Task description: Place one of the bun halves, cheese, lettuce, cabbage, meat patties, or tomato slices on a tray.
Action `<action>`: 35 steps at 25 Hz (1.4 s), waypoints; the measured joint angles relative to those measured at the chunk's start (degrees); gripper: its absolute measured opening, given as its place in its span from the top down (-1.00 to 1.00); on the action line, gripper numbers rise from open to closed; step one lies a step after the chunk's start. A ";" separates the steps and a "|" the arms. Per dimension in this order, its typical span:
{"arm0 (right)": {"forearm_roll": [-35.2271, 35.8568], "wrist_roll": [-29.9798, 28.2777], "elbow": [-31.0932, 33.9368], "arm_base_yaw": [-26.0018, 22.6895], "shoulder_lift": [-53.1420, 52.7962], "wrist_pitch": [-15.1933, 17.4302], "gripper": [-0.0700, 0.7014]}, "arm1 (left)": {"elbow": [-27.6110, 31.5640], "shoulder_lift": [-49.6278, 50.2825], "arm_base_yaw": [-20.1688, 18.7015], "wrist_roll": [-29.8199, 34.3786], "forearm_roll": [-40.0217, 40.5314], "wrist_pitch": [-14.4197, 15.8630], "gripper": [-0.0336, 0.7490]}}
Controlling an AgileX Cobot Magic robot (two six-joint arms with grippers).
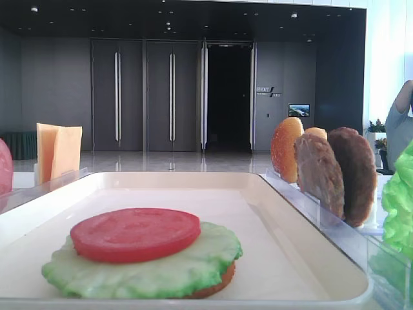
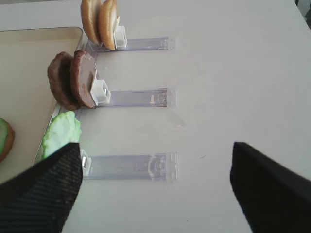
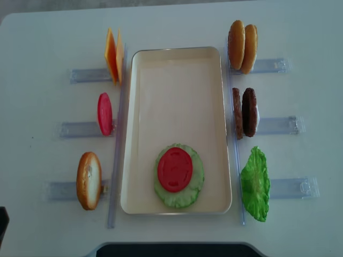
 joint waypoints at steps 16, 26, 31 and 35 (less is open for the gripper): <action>0.00 0.00 0.00 0.00 0.00 0.00 -0.71 | 5.34 0.00 0.00 -1.54 4.75 -3.46 0.10; 0.00 0.00 0.00 0.00 0.00 0.00 -0.71 | 5.34 0.00 0.00 -1.54 4.80 -3.52 0.22; 0.00 0.00 0.00 0.00 0.00 0.00 -0.71 | 5.34 0.00 0.00 -1.54 4.80 -3.59 0.28; 0.00 0.00 0.00 0.00 0.00 0.00 -0.71 | 5.34 0.00 0.00 -1.54 4.80 -3.59 0.30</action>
